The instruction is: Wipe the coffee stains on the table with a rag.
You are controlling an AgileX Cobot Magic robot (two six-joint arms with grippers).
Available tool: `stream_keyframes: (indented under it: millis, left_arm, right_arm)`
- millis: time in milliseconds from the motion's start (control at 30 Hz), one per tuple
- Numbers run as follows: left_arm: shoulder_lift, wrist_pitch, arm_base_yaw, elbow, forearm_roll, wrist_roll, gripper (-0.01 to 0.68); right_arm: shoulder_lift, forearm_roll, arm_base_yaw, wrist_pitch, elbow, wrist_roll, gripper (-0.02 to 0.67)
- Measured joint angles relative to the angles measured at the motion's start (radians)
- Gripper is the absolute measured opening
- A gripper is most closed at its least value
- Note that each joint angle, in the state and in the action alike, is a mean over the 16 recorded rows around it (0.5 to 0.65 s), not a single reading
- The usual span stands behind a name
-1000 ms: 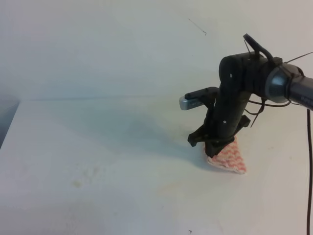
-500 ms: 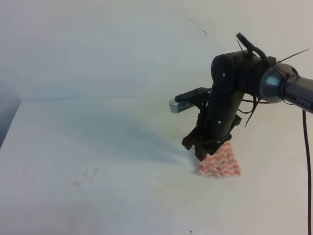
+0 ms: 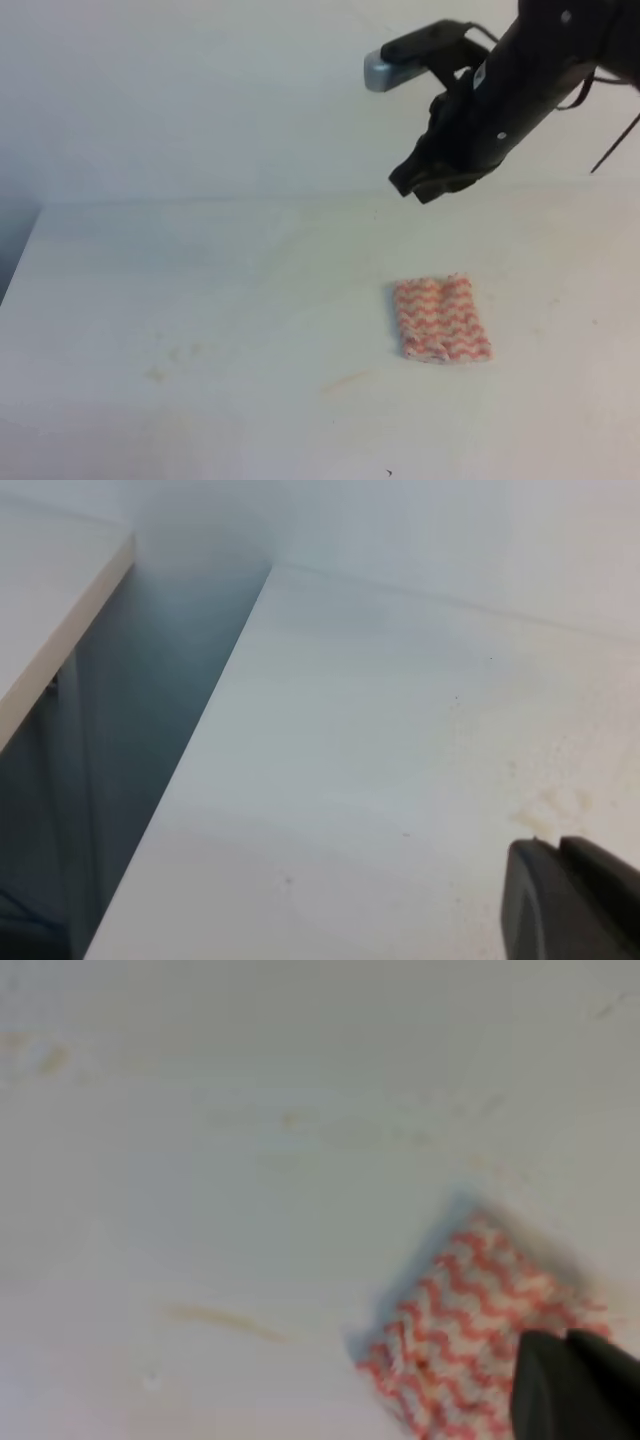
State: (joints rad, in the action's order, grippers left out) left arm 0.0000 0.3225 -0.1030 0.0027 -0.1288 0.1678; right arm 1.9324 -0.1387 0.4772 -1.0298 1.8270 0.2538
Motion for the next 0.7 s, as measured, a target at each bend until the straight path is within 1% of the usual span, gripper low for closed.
stream_keyframes:
  millis: [167, 433, 567, 700]
  left_arm:
    - [0.000, 0.001, 0.000, 0.000, 0.000, 0.000, -0.001]
    - [-0.002, 0.002, 0.000, -0.003, 0.000, 0.000, -0.001]
    - [-0.004, 0.002, 0.000, -0.003, 0.000, 0.000, -0.001]
    - [-0.004, 0.002, 0.000, -0.003, 0.000, 0.000, -0.001]
  right_arm:
    - [-0.144, -0.005, 0.000, 0.072, -0.098, 0.014, 0.000]
    - [-0.420, -0.023, 0.000, 0.221, -0.359, 0.022, -0.002]
    - [-0.551, -0.036, 0.000, 0.224, -0.469, 0.014, -0.002]
    - [-0.647, -0.044, 0.000, 0.171, -0.531, 0.006, -0.002]
